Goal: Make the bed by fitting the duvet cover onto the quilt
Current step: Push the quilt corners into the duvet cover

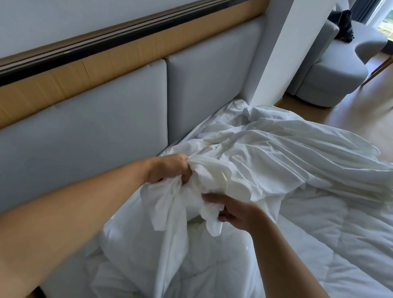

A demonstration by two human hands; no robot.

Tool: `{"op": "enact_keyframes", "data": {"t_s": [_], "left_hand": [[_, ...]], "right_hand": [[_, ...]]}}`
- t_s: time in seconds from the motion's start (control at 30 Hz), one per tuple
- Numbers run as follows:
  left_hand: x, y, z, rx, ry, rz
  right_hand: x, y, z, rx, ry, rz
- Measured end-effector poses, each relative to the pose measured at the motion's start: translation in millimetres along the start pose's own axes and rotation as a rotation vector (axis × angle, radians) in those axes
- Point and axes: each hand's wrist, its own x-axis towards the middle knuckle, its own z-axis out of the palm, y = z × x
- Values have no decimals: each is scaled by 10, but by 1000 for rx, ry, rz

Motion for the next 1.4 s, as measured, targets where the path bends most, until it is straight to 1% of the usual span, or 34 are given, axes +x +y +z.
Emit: {"op": "enact_keyframes", "data": {"t_s": [0.07,0.1,0.17,0.27,0.33,0.43,0.5,0.57,0.63,0.7,0.77,0.87,0.9,0.93,1.0,1.07,1.17,1.23,1.3,1.37,1.4], "left_hand": [[-17,59,15,-38,38,22],[-14,65,36,-63,39,33],[15,29,74,-87,8,41],[21,-95,55,14,-69,19],[-14,-158,11,139,-150,-29],[-80,-216,7,289,-273,-114],[-121,-251,27,273,-288,-120],[-158,-285,33,197,-291,-104],[-190,-287,15,128,-308,-83],[-193,-260,-12,98,-315,-49],[-179,-197,-13,78,-233,1],[-127,-92,41,-2,-7,144],[-108,-62,72,-17,48,197],[-83,-40,107,-22,95,246],[-23,-31,160,-20,164,308],[17,-43,162,-24,182,303],[-8,-92,78,40,115,243],[-55,-165,29,73,-12,152],[-96,-244,48,146,-151,44],[-119,-300,119,273,-242,-45],[-123,-327,163,299,-282,-73]], "right_hand": [[-30,-25,26,-177,-89,22],[-20,-37,39,-259,-82,27],[16,-61,71,-351,2,-9],[84,-51,79,-268,118,-124],[114,-11,62,-160,157,-137],[127,67,52,-58,98,-68],[124,86,54,-6,83,-20],[104,64,57,3,115,9],[92,27,60,-11,147,12],[85,3,61,-46,129,31],[49,-15,65,-40,49,79],[-3,-23,54,25,-131,147],[-6,-21,69,0,-148,136],[11,-12,92,-61,-122,97],[75,20,156,-174,24,-35],[119,57,198,-151,112,-118],[116,103,165,-80,92,-131],[74,80,135,-78,80,-112],[48,43,119,-89,109,-80],[29,38,109,-113,125,-56],[22,53,107,-127,129,-45]]}}
